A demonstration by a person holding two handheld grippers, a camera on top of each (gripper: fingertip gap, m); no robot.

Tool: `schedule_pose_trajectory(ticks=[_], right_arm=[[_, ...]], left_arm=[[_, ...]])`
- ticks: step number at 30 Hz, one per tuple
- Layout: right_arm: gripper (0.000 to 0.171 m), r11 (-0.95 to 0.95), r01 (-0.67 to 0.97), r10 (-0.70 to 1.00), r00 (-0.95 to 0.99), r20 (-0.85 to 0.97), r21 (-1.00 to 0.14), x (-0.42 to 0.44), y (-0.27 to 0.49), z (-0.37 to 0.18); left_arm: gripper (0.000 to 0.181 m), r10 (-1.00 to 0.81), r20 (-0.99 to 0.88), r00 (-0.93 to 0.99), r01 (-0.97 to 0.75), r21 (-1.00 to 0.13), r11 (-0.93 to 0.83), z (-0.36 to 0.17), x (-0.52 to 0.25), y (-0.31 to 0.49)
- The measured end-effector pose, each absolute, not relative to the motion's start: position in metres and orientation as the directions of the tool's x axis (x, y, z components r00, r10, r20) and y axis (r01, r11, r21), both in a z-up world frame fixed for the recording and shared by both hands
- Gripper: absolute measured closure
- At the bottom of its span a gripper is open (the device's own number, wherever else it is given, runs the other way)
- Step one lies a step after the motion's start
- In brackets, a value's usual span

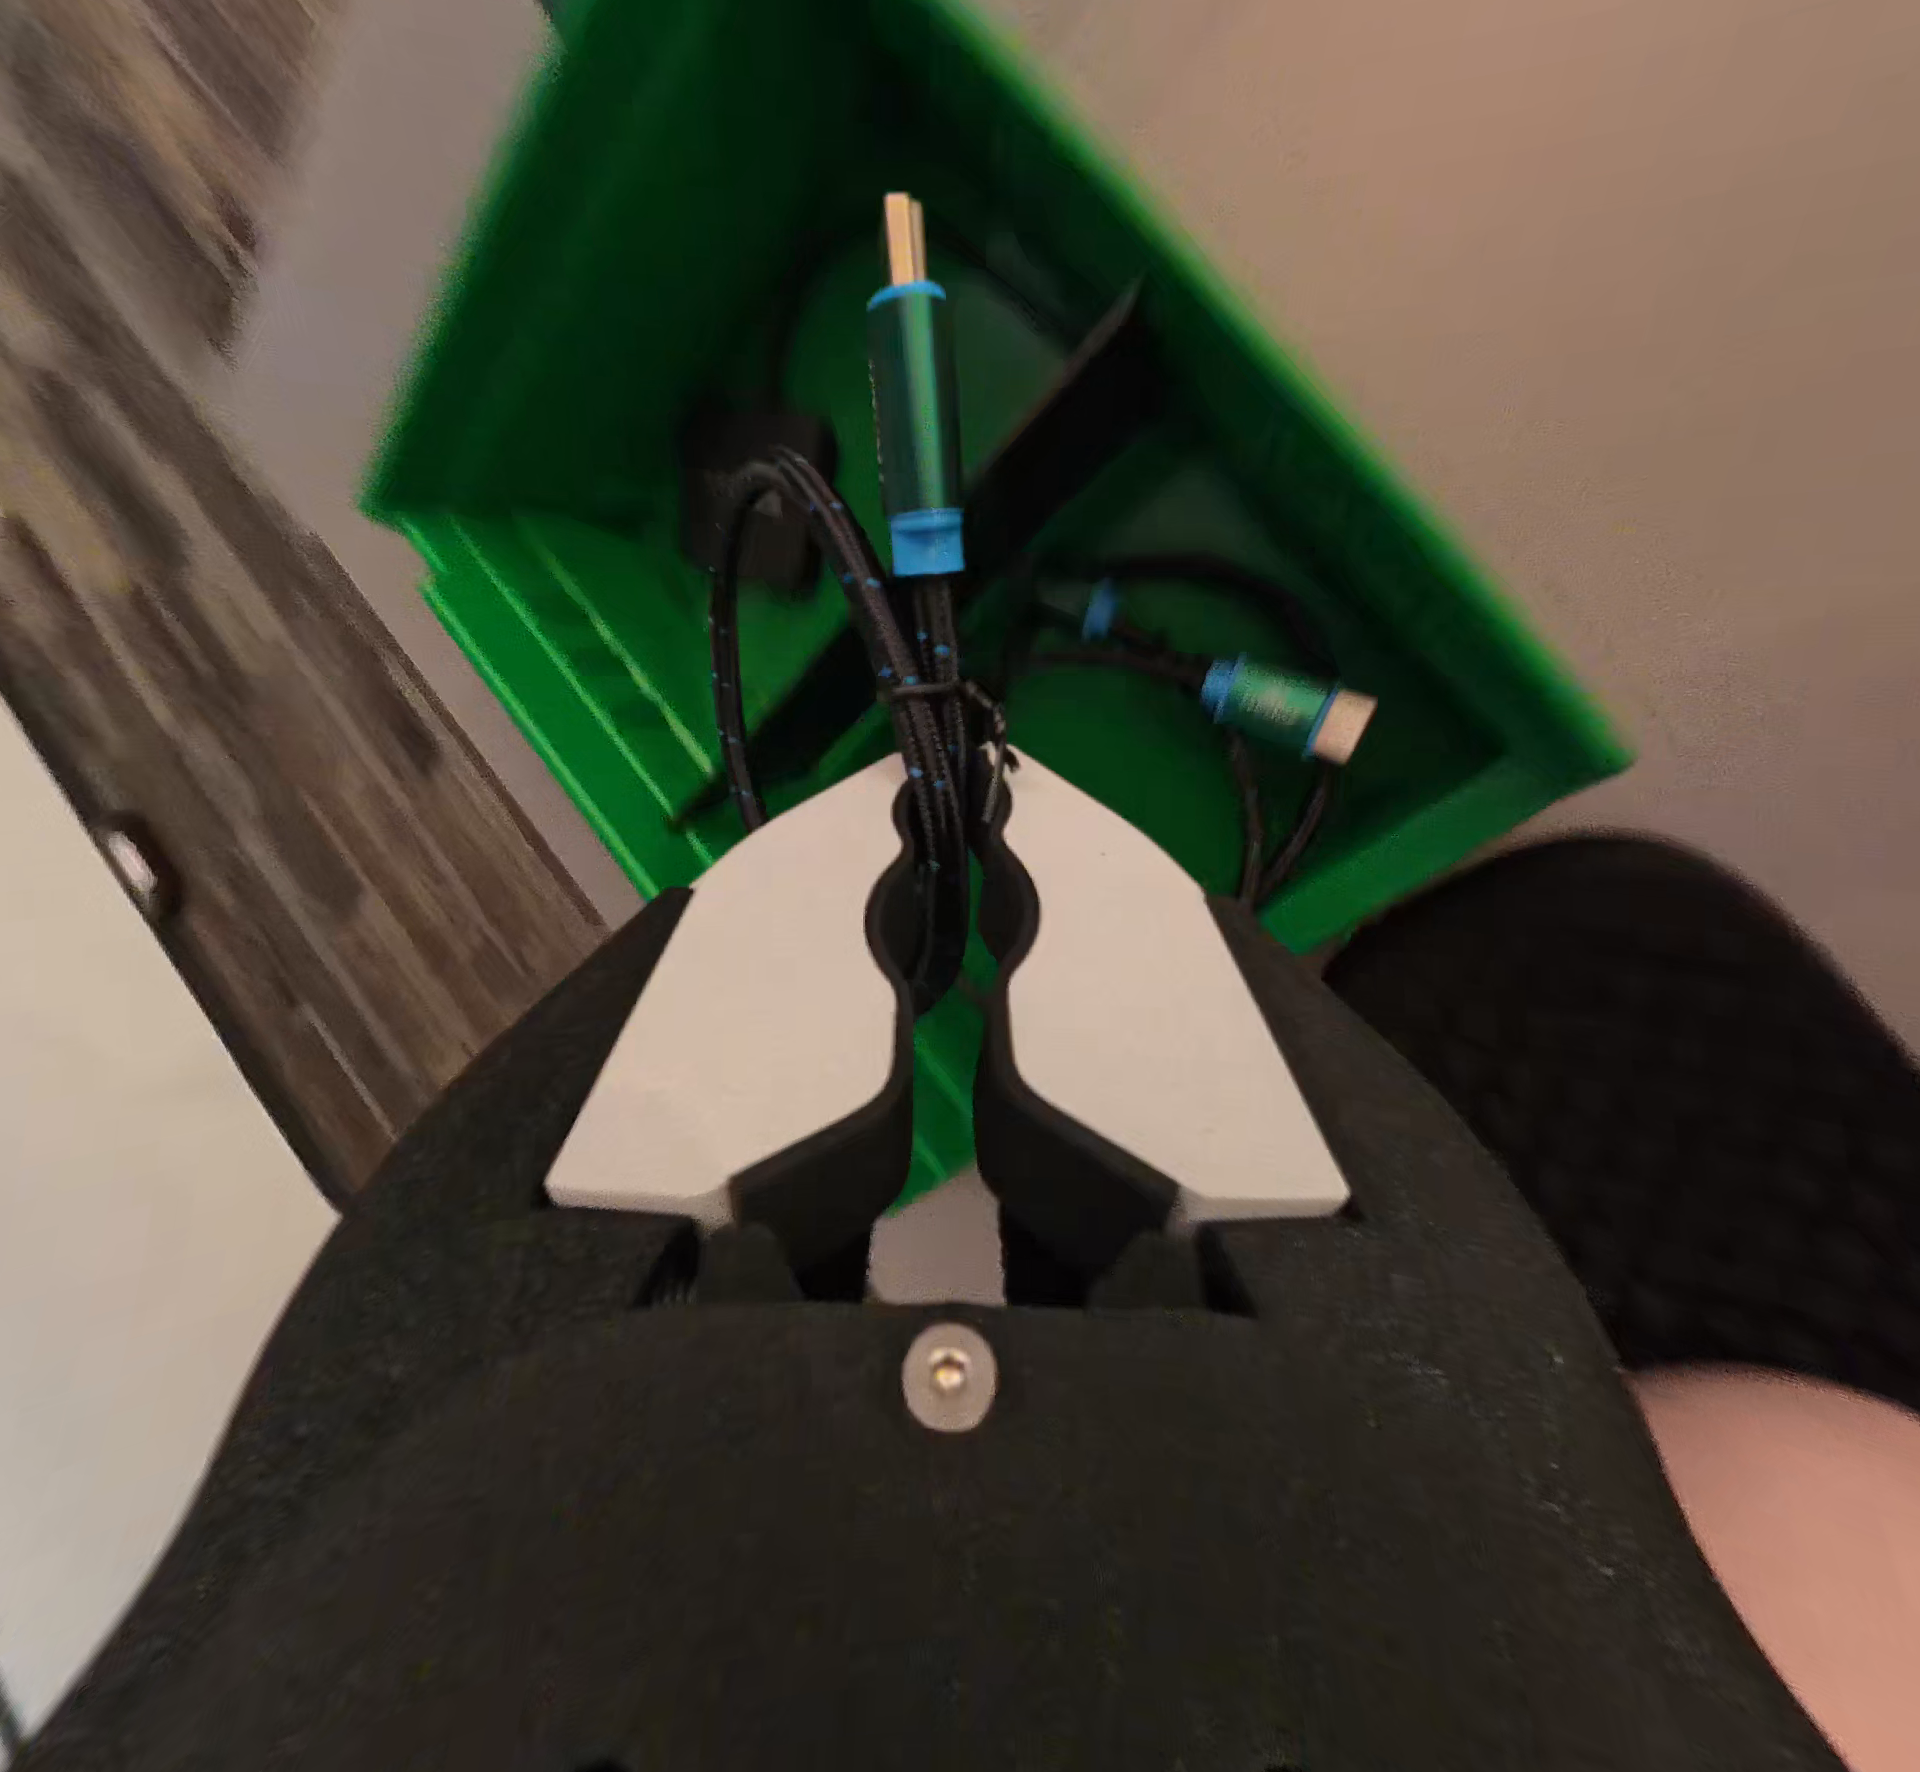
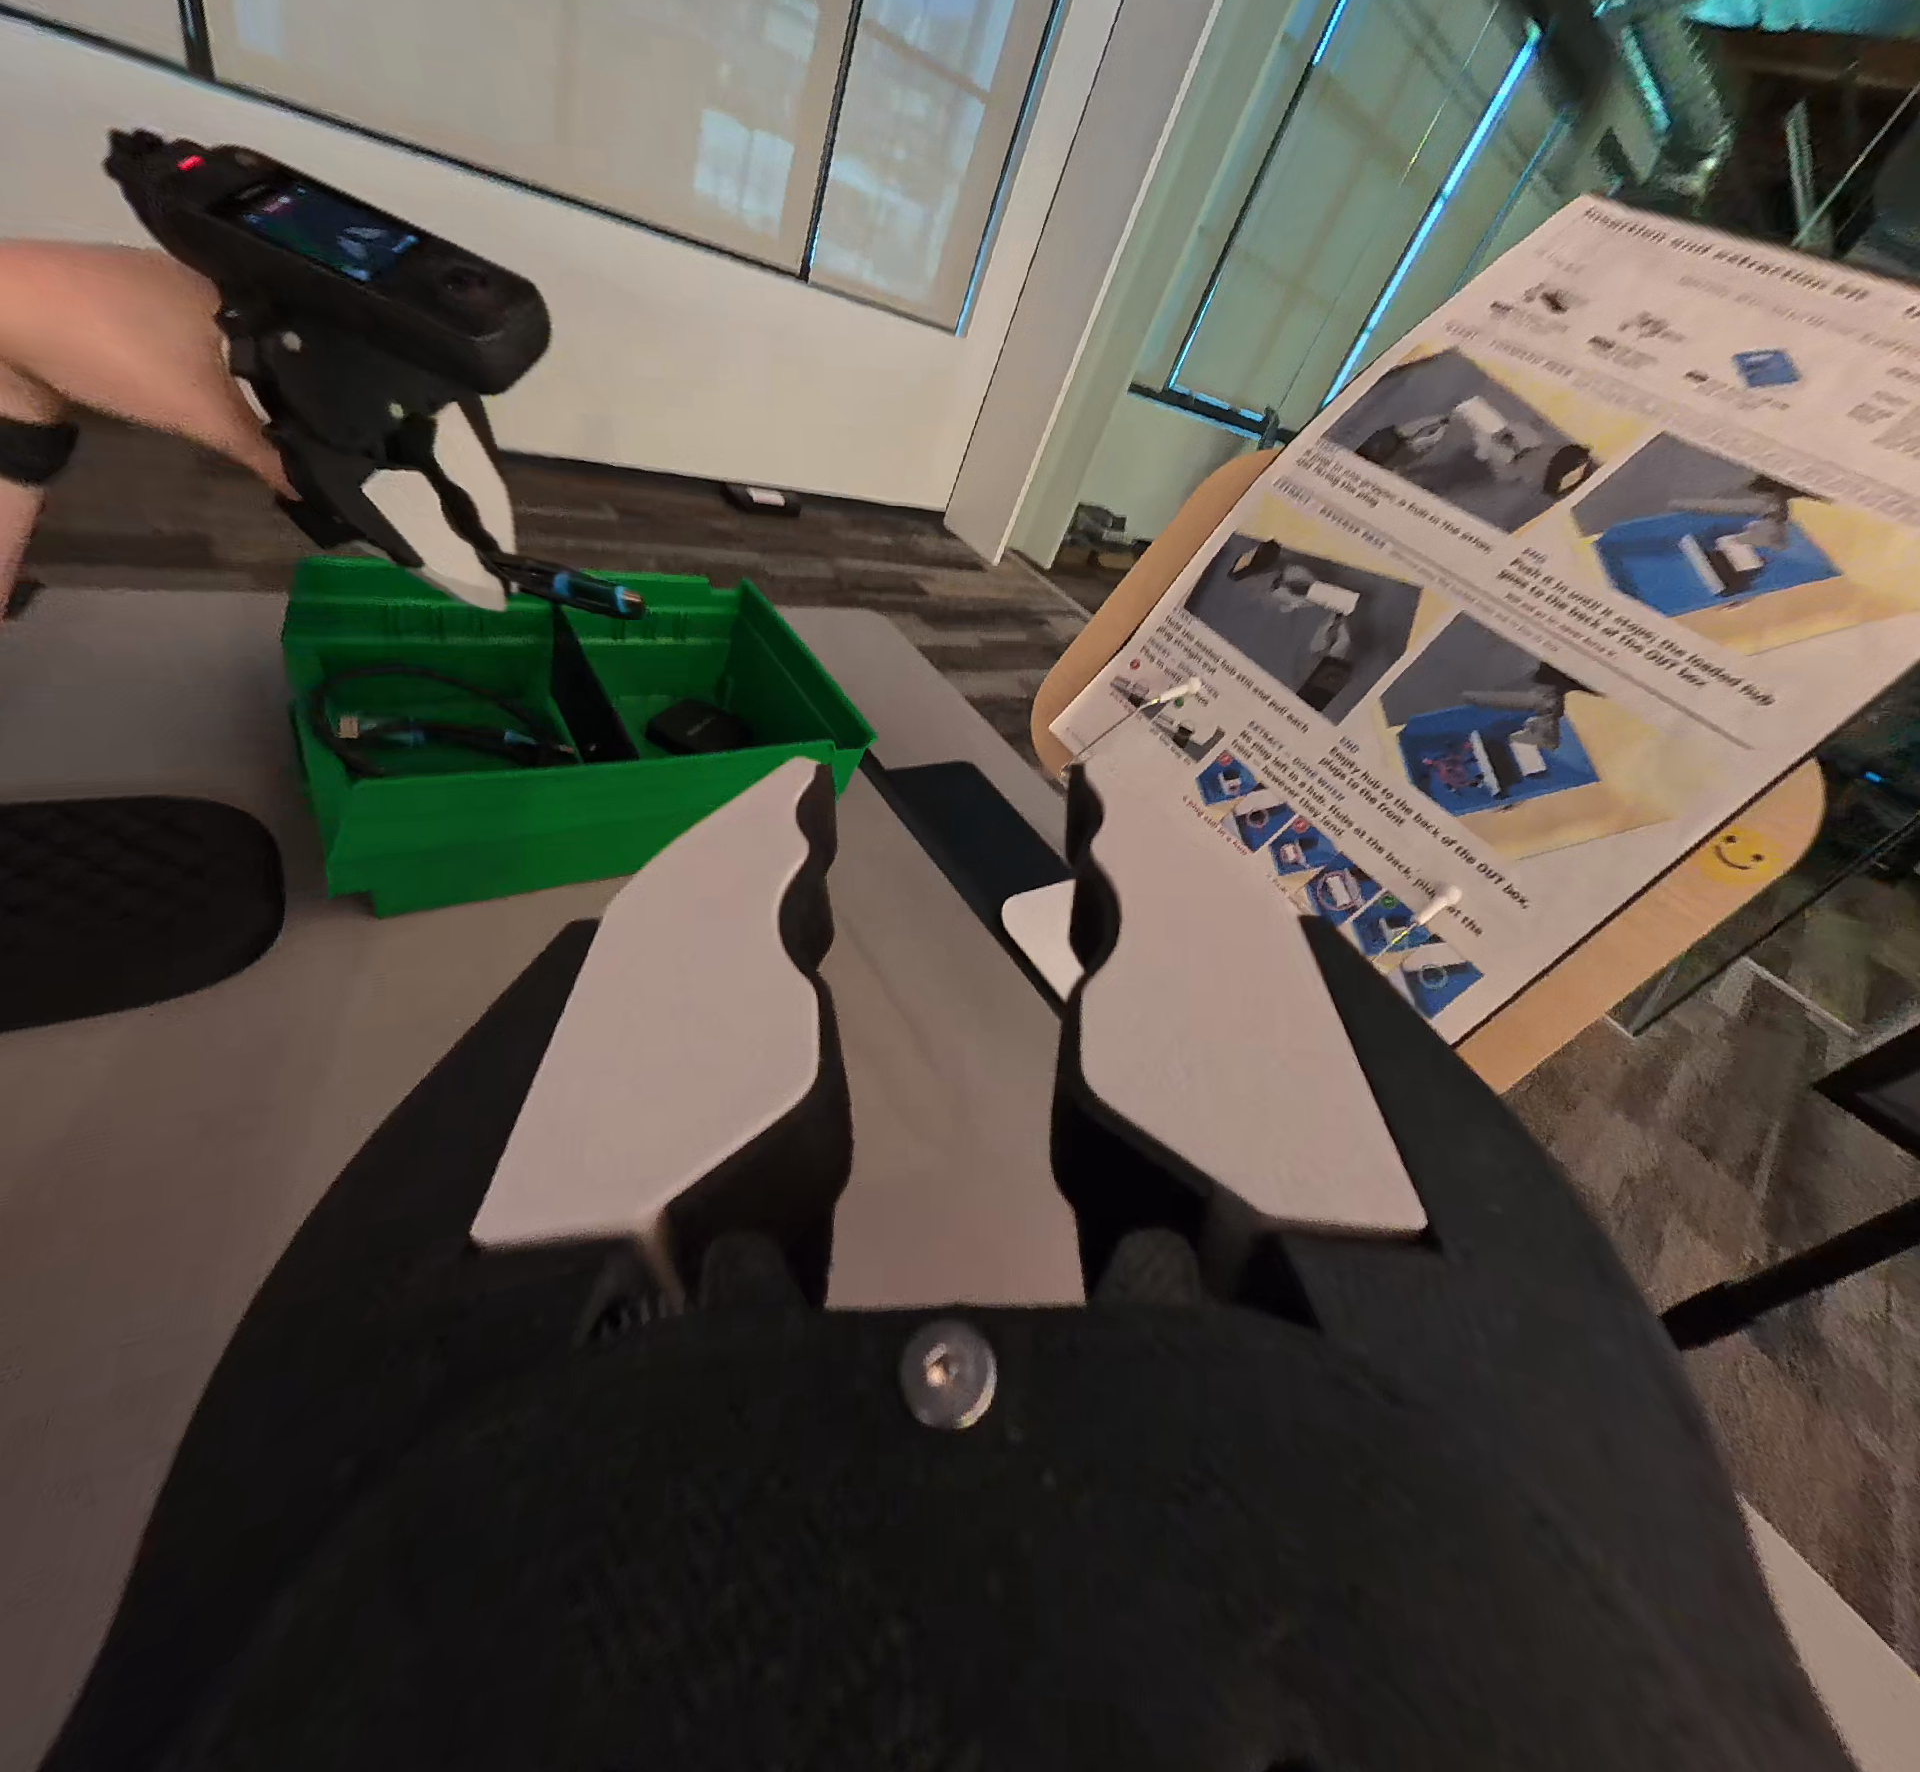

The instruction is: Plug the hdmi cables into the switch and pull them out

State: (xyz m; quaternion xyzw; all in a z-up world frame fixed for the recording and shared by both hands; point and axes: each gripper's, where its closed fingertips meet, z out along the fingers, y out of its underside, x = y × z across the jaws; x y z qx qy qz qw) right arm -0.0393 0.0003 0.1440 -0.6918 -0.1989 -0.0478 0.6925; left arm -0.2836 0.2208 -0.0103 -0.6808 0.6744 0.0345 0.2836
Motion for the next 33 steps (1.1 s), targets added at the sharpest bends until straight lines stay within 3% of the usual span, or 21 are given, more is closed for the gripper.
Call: schedule_pose_trajectory(ticks=[2,4,10,15,17,21,25,29,33], right_arm=[[0.129,0.062,0.341,0.192,0.918,0.346,-0.938,-0.038,-0.007,0.151],[0.129,0.080,0.355,0.172,0.916,0.364,-0.931,-0.037,-0.015,0.158],[0.129,0.131,0.394,0.110,0.906,0.408,-0.910,-0.034,-0.050,0.177],[0.130,0.214,0.400,0.062,0.905,0.421,-0.891,-0.032,-0.083,0.197],[0.130,0.239,0.395,0.056,0.906,0.419,-0.887,-0.033,-0.093,0.202],[0.130,0.250,0.386,0.067,0.908,0.414,-0.888,-0.033,-0.102,0.203],[0.130,0.243,0.384,0.063,0.910,0.409,-0.891,-0.023,-0.110,0.200],[0.131,0.268,0.328,0.068,0.931,0.358,-0.906,-0.009,-0.112,0.202],[0.132,0.268,0.323,0.045,0.937,0.347,-0.908,0.004,-0.107,0.201]], left_arm=[[0.175,-0.885,-0.465,0.027,-0.874,-0.440,0.205,0.010,-0.237,0.187],[0.174,-0.876,-0.473,-0.097,-0.811,-0.473,0.345,0.007,-0.187,0.137],[0.175,-0.795,-0.401,-0.455,-0.725,-0.353,0.592,-0.099,-0.102,0.030],[0.175,-0.793,-0.323,-0.517,-0.712,-0.351,0.608,-0.151,-0.088,0.007],[0.171,-0.815,-0.259,-0.518,-0.725,-0.373,0.579,-0.159,-0.088,0.003],[0.136,-0.877,-0.153,-0.456,-0.748,-0.468,0.470,-0.133,-0.088,0.009],[0.142,-0.979,-0.088,-0.184,-0.737,-0.647,0.196,-0.056,-0.103,0.081],[0.136,-0.882,-0.353,0.314,-0.845,-0.526,-0.091,-0.028,-0.178,0.262],[0.142,-0.961,-0.195,0.195,-0.925,-0.362,-0.114,-0.068,-0.205,0.319]])
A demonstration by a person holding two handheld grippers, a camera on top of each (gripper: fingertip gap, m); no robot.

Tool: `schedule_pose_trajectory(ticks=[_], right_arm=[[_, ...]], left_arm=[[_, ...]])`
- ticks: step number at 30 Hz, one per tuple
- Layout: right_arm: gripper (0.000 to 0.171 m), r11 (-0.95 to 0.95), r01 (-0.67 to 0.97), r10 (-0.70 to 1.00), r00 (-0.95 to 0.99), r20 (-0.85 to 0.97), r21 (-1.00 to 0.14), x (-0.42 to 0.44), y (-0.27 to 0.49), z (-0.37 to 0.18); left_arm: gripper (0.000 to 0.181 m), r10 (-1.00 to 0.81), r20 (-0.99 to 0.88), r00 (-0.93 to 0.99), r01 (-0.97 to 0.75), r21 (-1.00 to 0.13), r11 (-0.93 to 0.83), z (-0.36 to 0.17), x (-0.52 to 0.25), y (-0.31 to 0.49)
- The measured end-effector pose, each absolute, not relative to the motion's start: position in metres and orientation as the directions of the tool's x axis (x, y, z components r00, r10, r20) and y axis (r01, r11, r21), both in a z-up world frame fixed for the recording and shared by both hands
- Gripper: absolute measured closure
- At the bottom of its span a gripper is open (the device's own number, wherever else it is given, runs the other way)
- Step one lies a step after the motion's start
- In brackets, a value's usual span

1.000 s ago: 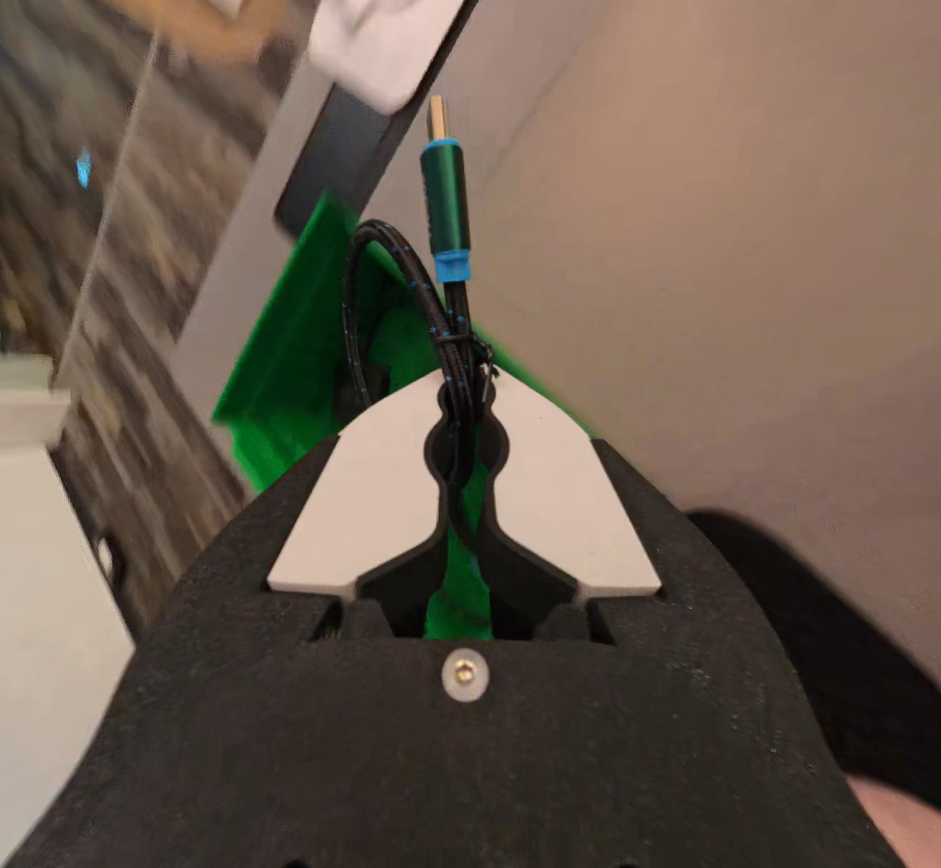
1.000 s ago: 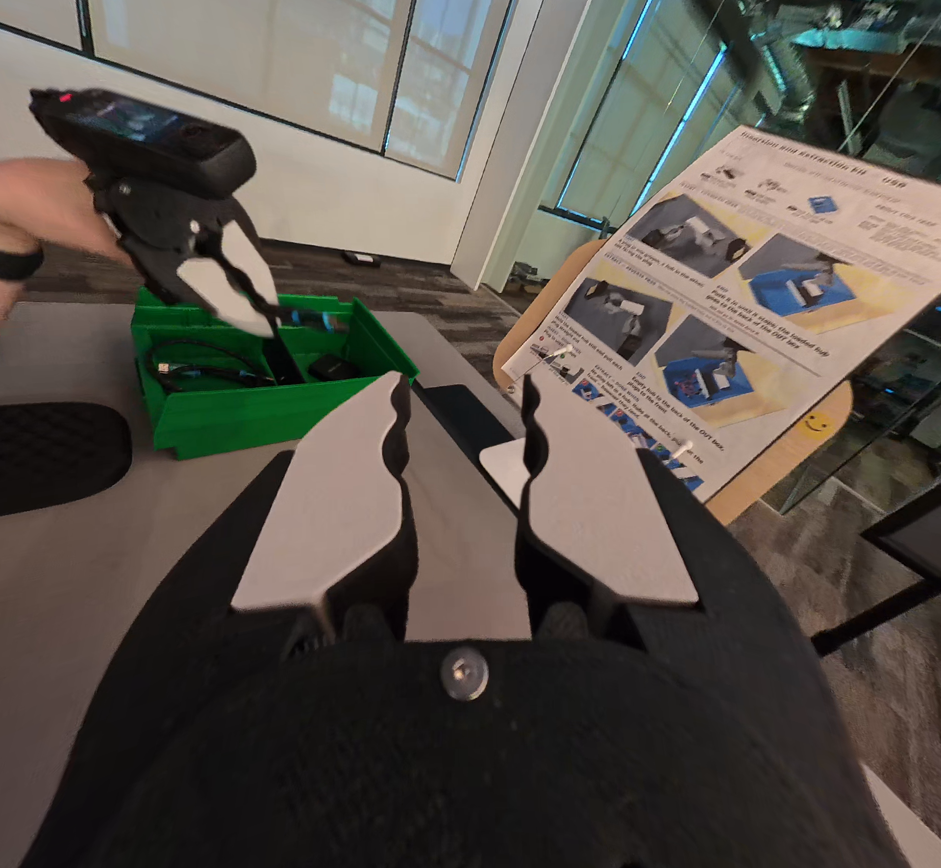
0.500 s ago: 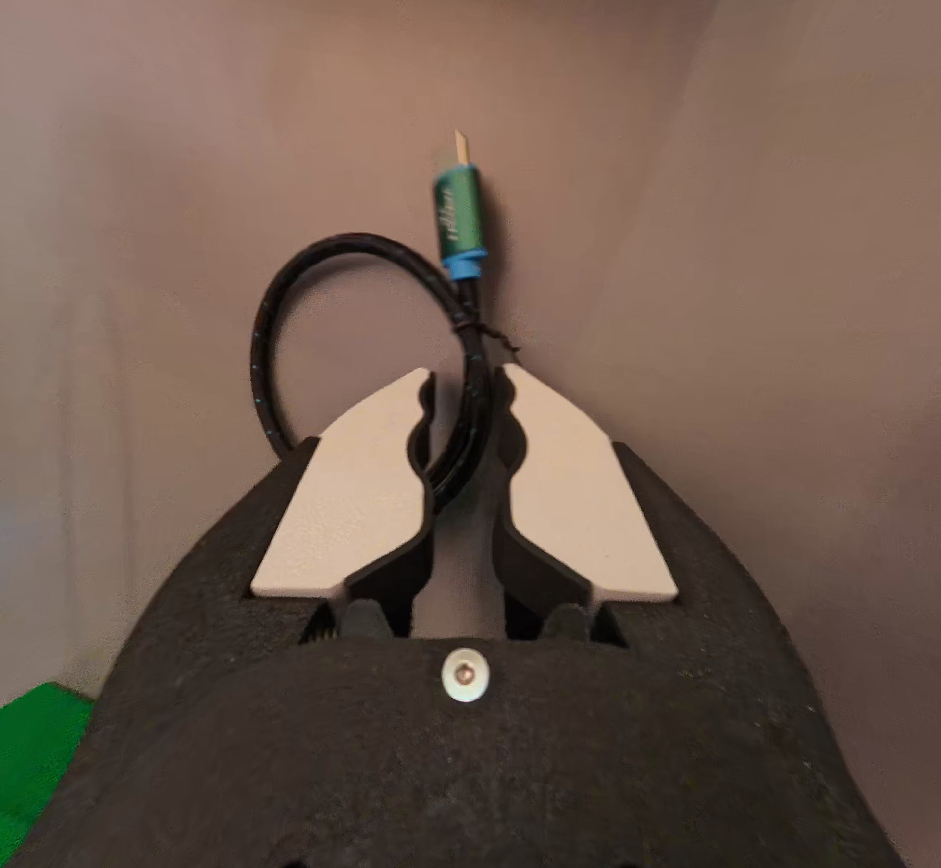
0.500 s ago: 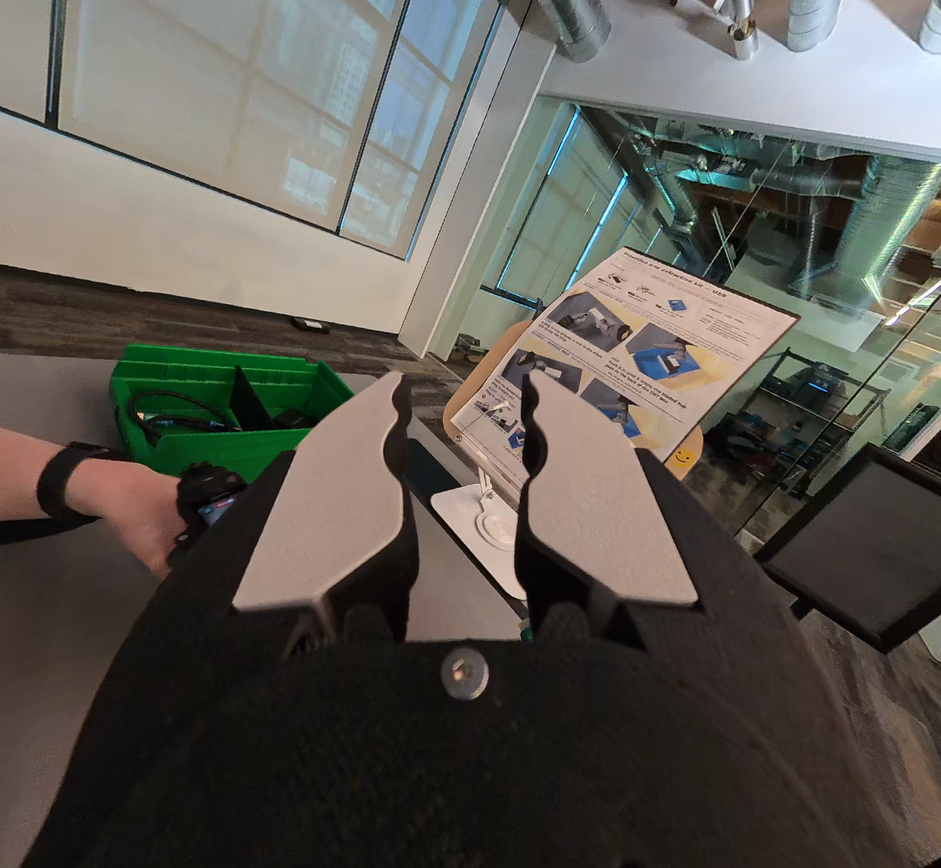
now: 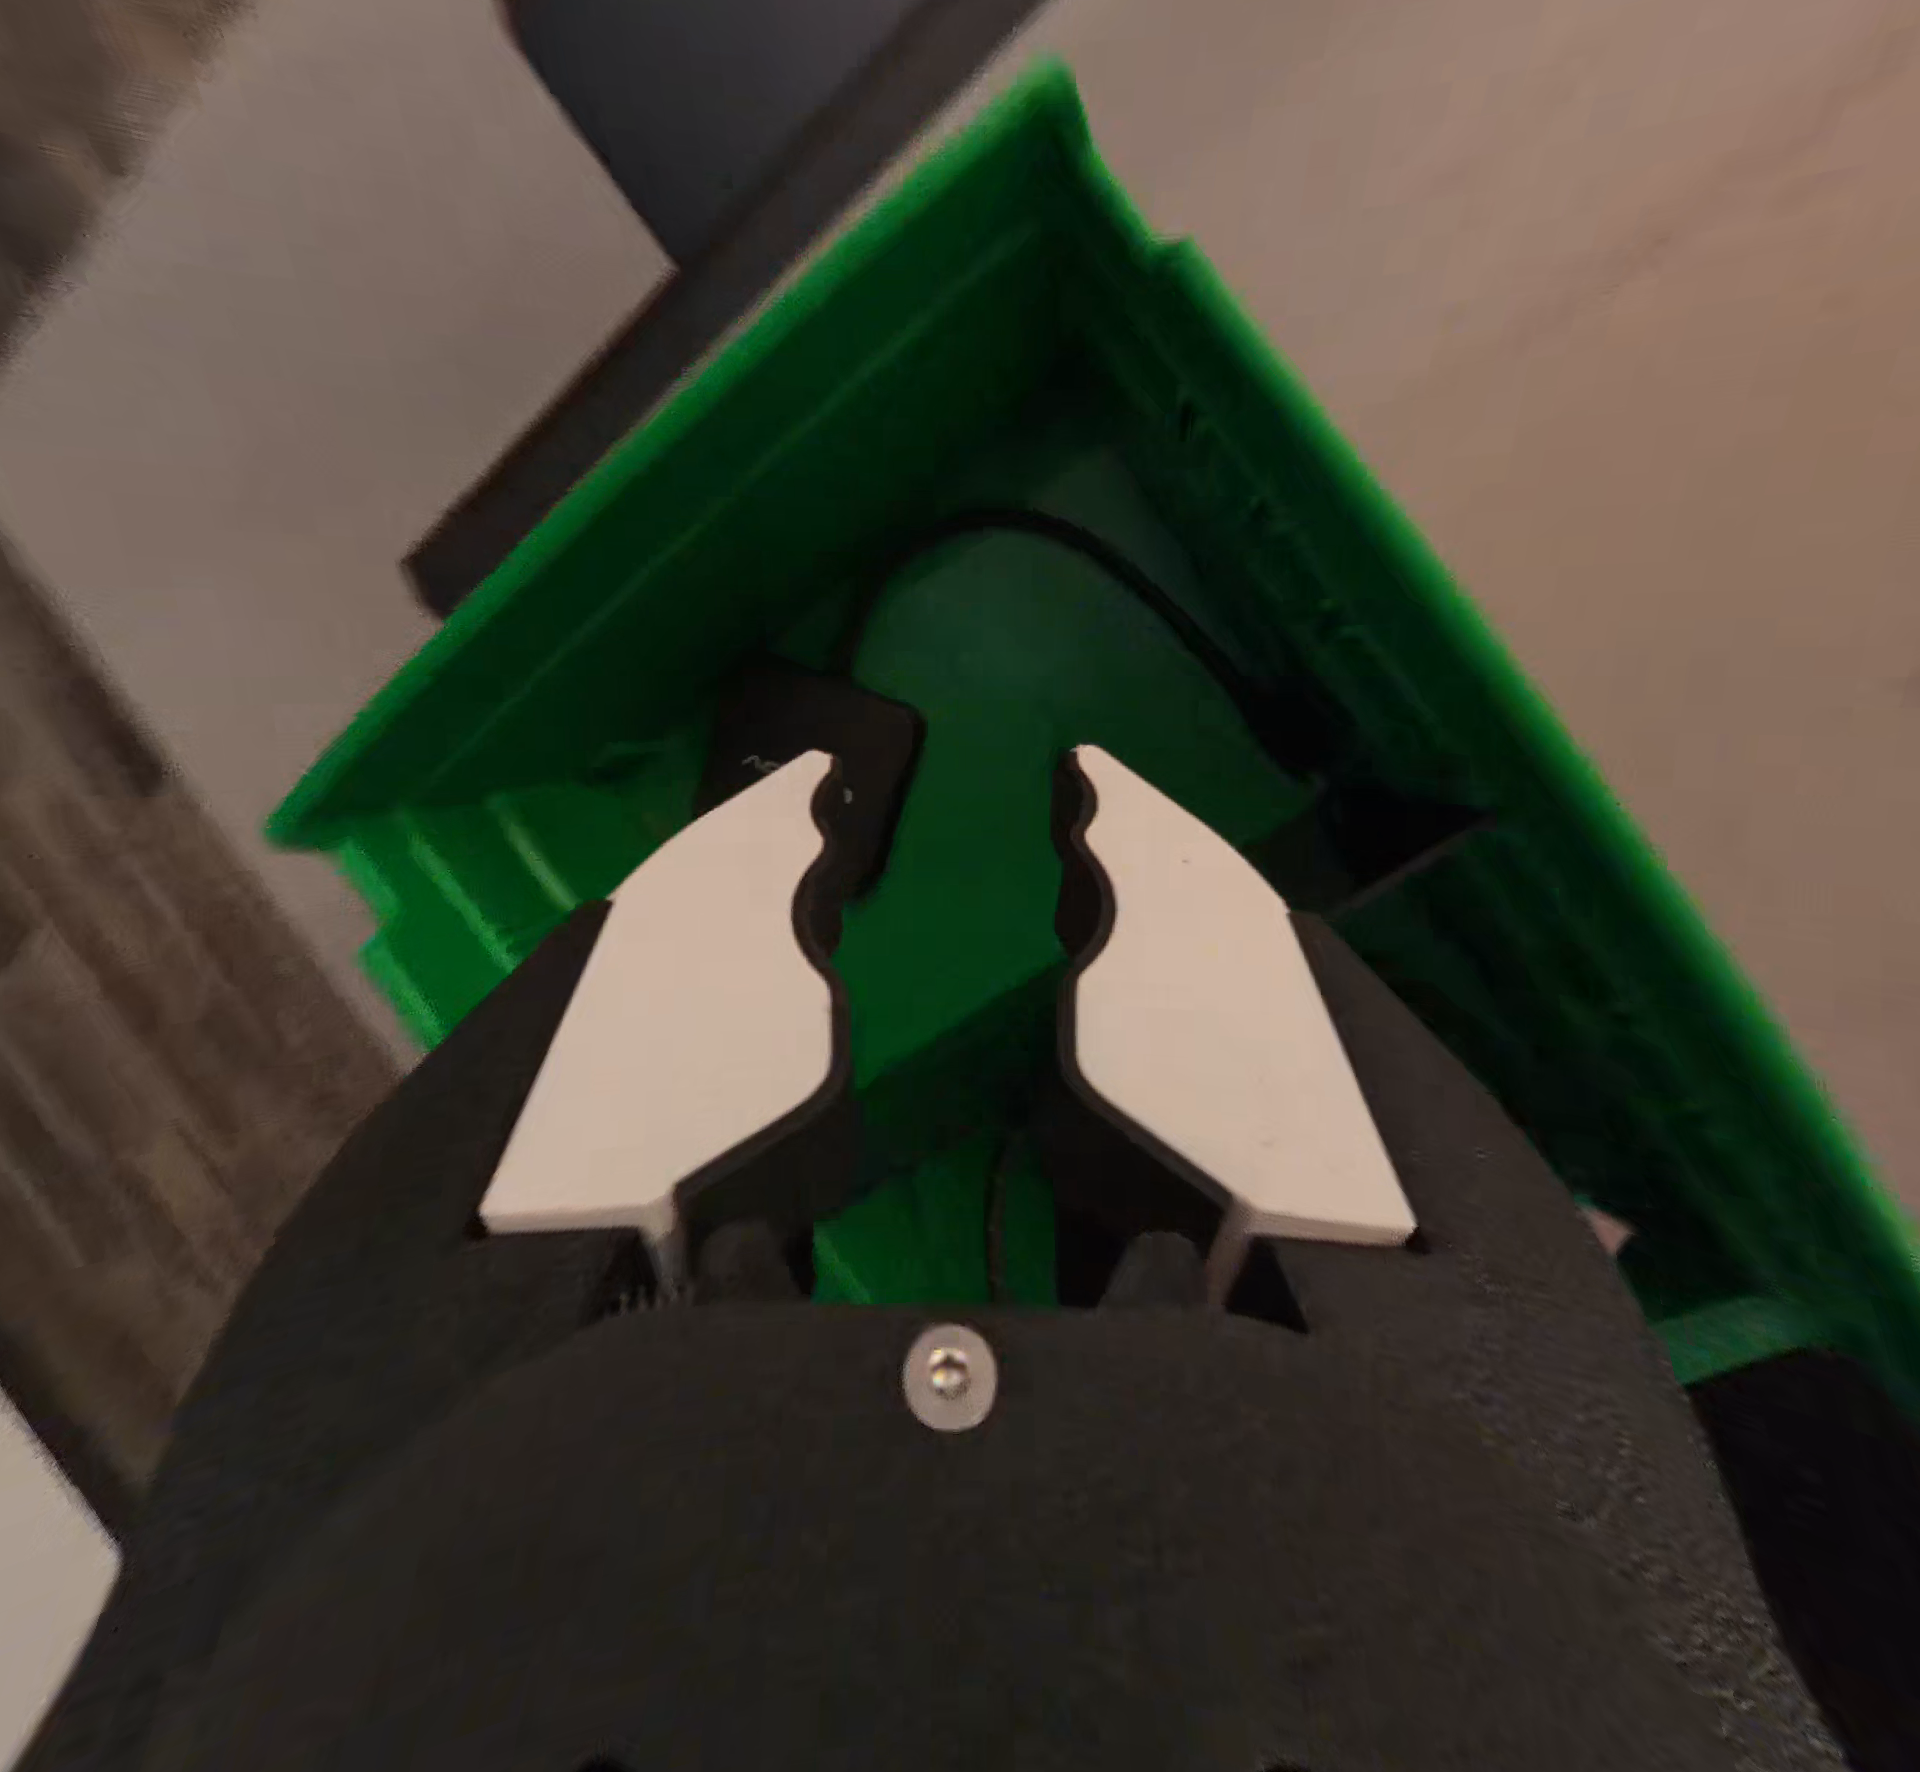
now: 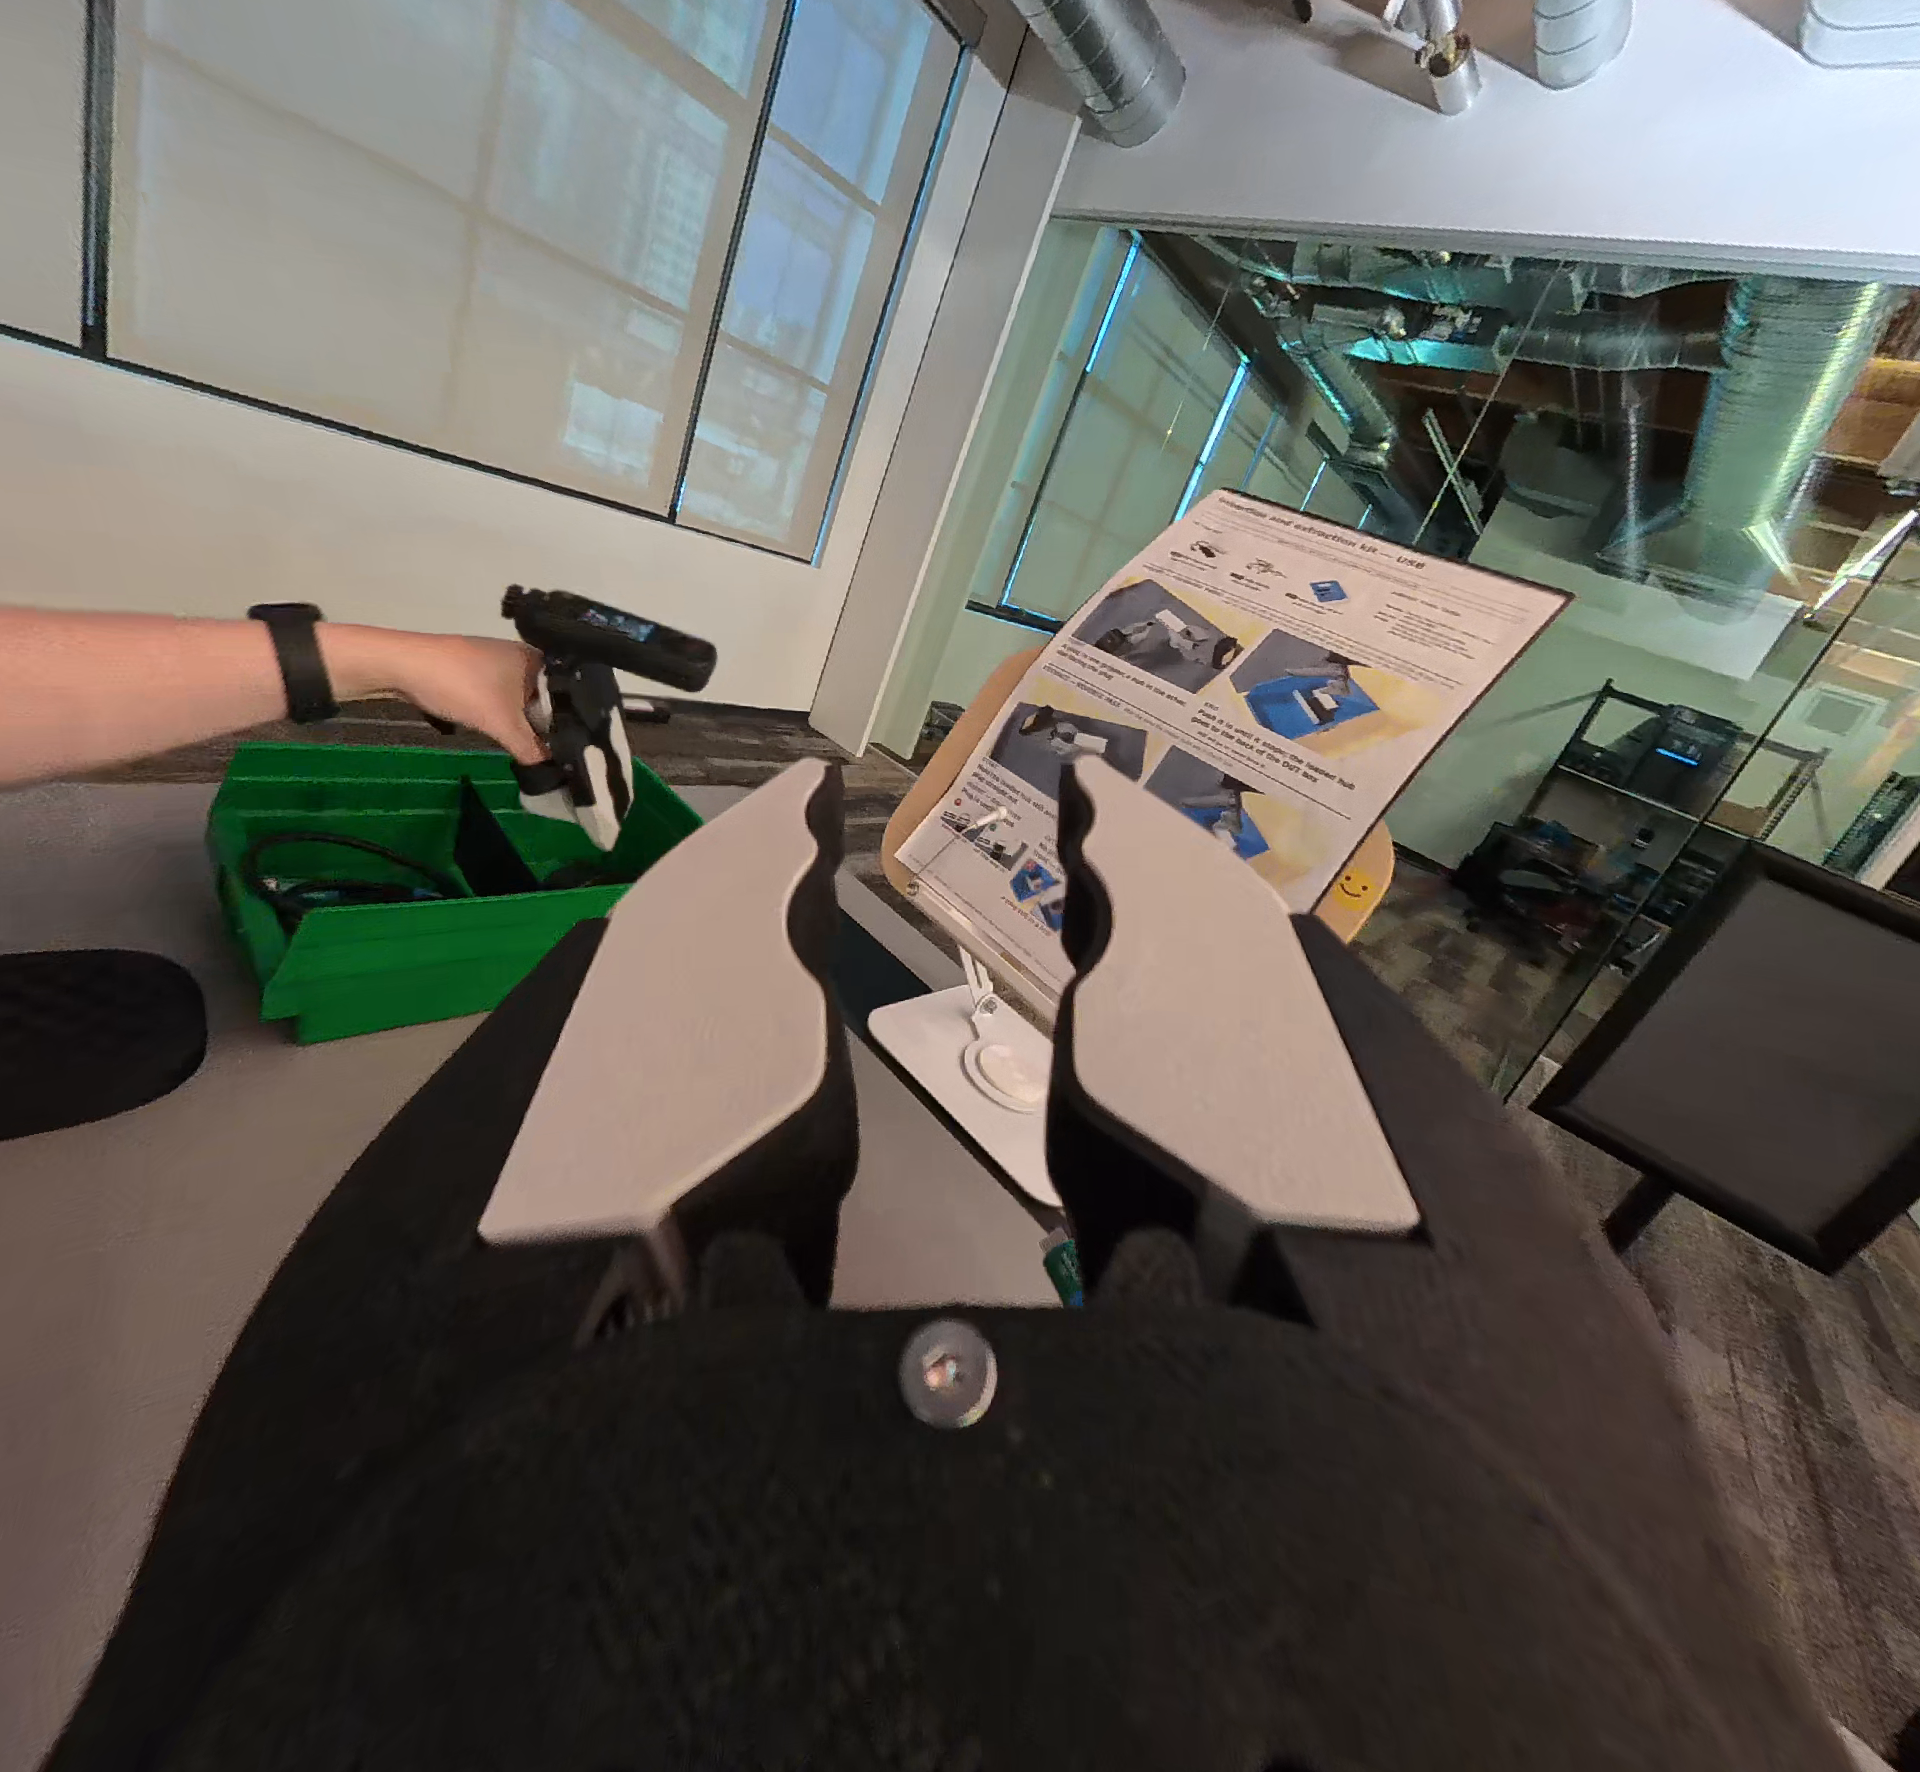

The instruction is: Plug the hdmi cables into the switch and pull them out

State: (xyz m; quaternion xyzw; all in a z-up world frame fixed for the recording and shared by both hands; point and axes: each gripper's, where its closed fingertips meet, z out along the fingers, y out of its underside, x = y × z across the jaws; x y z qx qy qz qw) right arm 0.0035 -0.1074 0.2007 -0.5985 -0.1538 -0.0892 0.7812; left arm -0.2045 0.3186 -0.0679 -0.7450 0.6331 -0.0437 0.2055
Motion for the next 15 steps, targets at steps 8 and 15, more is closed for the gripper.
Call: schedule_pose_trajectory(ticks=[8,15], right_arm=[[0.132,0.194,0.302,0.062,0.946,0.319,-0.933,0.011,-0.095,0.187],[0.132,0.157,0.342,0.108,0.926,0.361,-0.926,-0.004,-0.078,0.181]], left_arm=[[0.110,-0.971,-0.239,-0.004,-0.994,-0.101,0.029,-0.131,-0.231,0.377],[0.093,-0.973,-0.223,-0.064,-0.998,0.017,0.061,-0.152,-0.238,0.382]])
